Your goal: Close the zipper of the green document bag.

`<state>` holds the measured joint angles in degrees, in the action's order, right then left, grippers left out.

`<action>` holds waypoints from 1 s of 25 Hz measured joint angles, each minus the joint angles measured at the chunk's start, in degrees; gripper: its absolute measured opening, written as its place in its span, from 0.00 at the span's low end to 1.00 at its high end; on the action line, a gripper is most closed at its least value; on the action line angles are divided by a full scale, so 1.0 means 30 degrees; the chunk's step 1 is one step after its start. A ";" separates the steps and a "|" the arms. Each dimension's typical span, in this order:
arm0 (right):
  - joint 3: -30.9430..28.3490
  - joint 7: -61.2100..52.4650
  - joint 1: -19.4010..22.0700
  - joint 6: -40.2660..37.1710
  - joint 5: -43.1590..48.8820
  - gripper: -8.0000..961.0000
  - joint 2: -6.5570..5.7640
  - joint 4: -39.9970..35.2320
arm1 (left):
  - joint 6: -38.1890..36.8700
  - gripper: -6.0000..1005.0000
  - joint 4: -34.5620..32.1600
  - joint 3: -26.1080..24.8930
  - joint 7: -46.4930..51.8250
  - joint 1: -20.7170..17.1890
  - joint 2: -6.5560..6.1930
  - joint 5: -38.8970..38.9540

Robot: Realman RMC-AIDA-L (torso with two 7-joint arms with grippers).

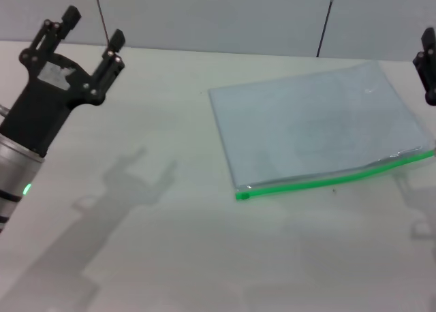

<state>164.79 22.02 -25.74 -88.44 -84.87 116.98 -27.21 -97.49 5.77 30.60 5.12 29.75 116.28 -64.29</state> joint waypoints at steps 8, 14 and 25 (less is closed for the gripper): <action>0.0000 -0.1132 -0.0027 -0.0495 0.0032 0.87 0.0000 -0.0025 | -0.0024 0.69 -0.0855 -0.0438 0.3982 -0.0308 -0.0024 0.0348; -0.0001 -0.1171 -0.0054 -0.0519 0.0243 0.87 0.0003 -0.0102 | -0.0024 0.69 -0.0868 -0.0448 0.4058 -0.0338 -0.0030 0.0490; 0.0000 -0.1194 -0.0064 -0.0580 0.1014 0.87 0.0001 -0.0130 | 0.0025 0.69 -0.0819 -0.0414 0.4094 -0.0340 -0.0030 0.0490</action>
<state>164.79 18.44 -25.93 -90.18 -81.82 116.98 -27.60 -97.41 3.31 29.35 17.40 28.73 116.19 -62.83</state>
